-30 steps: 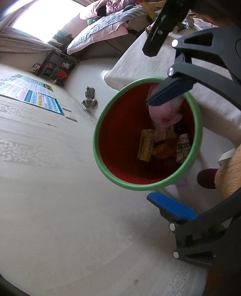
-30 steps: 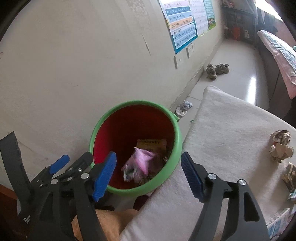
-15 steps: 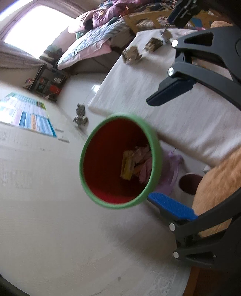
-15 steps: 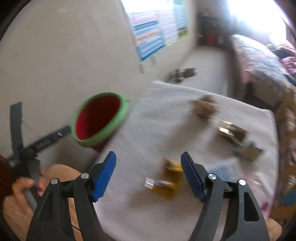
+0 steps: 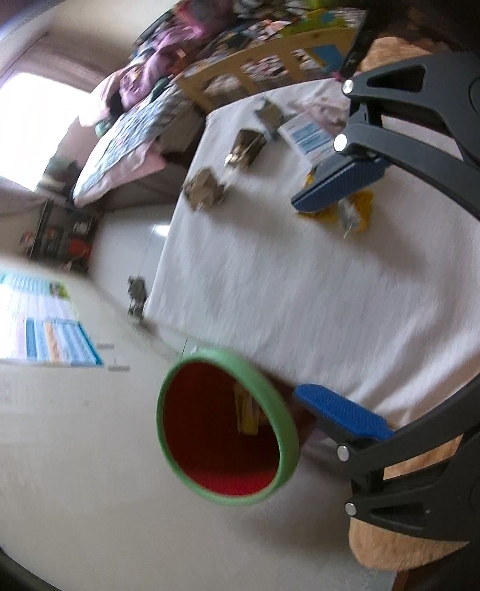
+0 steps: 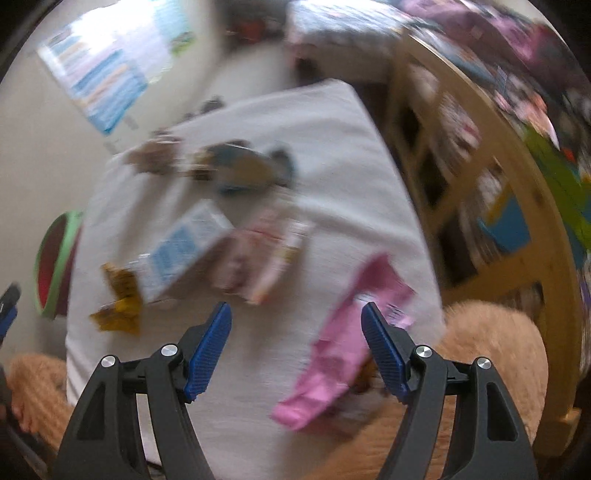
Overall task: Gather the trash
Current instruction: 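Move both grippers back over the table toward the pink snack bag, then grasp the pink snack bag with a woman's picture with the right gripper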
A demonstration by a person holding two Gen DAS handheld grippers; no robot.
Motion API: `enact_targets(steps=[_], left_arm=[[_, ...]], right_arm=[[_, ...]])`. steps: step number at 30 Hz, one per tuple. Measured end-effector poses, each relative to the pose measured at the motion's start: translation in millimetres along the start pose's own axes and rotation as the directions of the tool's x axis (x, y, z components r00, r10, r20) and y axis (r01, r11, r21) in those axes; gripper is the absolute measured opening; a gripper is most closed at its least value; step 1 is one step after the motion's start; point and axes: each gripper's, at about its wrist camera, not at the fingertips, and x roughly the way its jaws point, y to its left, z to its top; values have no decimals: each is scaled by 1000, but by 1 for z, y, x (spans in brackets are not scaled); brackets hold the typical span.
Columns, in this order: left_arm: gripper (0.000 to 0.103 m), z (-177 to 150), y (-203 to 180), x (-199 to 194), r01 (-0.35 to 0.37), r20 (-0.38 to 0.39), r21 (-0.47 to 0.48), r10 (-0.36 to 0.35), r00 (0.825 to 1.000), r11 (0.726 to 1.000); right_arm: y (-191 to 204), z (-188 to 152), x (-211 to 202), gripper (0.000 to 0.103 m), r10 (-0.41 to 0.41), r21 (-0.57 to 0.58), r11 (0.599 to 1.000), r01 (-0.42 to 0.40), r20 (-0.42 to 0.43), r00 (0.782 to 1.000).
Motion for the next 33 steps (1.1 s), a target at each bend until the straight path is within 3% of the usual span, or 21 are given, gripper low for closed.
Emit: enact_targets(steps=[4,9,14,21,22,23,24,33], left_arm=[[92,-11,-23,5,34,-26,74,-32,999,997],[92,-16,-33,9,57,-47,104,-52,998,993],[92,-21,-39,13,67,-70,117,-59,996,991],[92,-27,-48,23,82,-105,140,-68,992,987],[92,-27,-49,24,84,-110,146,-68,992,986],[92,-28,-50,25,84,-114,150,-68,991,985],[92,-29,-51,26,86,-119,151,-68,991,985],[92,-37,-54,35,101,-158,155,-76,984,983]], right_arm=[[-28,-1,20,70,-19,88,996,25,-75,997],[-43,-8,34,71,-49,116,991,66,-144,988],[-50,-7,23,72,-56,141,987,71,-110,992],[-51,-15,38,73,-37,136,989,62,-179,983],[-50,-13,38,68,-24,138,989,48,-174,985],[-49,-14,38,52,-7,140,990,31,-170,985],[-46,-13,41,45,-2,138,990,26,-175,985],[-22,-16,37,40,81,92,993,-68,-139,987]])
